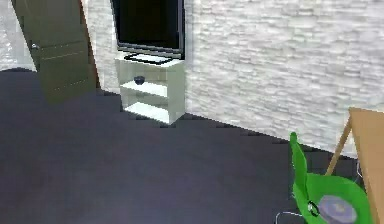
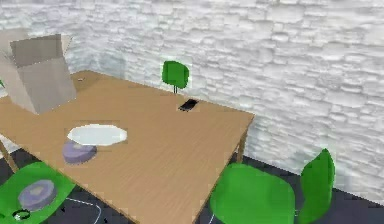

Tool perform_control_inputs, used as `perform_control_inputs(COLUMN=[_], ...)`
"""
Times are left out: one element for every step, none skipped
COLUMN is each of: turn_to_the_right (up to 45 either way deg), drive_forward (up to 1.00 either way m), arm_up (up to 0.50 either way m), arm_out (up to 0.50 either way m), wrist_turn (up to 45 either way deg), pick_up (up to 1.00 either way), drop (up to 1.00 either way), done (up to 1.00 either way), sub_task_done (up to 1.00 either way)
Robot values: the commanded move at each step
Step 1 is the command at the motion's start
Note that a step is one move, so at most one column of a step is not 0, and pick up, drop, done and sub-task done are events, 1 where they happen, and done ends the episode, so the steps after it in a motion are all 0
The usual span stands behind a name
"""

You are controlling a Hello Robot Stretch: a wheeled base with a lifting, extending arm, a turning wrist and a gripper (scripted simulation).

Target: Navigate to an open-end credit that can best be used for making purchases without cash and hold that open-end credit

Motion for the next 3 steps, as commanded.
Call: perform_control_inputs(turn_to_the_right=[0.0,0.0,-45.0], drive_forward=[1.0,0.9,0.0], arm_up=[0.0,0.0,0.0], arm_out=[0.0,0.0,0.0], wrist_turn=[0.0,0.0,0.0], pick_up=[0.0,0.0,0.0], drop=[0.0,0.0,0.0], done=[0.0,0.0,0.0], sub_task_done=[0.0,0.0,0.0])
